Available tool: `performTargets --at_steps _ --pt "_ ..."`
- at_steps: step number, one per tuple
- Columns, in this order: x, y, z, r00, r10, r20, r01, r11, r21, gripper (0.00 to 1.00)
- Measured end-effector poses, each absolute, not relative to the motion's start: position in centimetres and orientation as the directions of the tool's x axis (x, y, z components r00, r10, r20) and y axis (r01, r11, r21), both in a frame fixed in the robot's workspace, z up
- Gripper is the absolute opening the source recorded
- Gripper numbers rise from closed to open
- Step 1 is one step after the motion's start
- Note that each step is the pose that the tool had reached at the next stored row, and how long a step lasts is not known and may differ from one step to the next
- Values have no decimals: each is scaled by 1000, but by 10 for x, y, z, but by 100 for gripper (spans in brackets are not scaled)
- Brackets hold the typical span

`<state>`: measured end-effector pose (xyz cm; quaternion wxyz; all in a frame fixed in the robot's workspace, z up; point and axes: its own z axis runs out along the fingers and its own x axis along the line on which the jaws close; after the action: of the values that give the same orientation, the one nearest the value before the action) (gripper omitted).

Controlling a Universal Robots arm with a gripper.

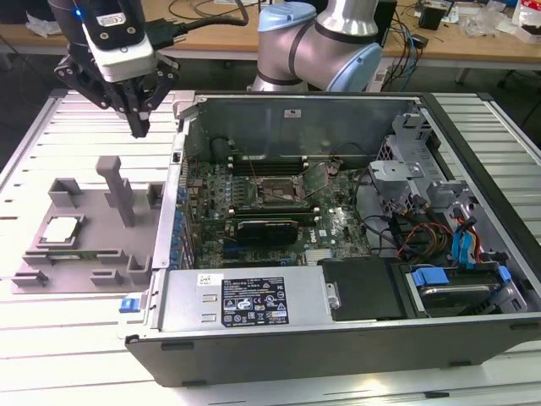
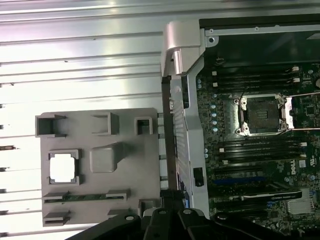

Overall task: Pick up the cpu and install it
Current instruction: 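Reach for the cpu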

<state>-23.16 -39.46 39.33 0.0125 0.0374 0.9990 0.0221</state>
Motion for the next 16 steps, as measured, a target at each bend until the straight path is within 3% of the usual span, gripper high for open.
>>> performTargets --at_steps 16 --pt "-267 -393 393 -997 75 -23 74 996 45 11"
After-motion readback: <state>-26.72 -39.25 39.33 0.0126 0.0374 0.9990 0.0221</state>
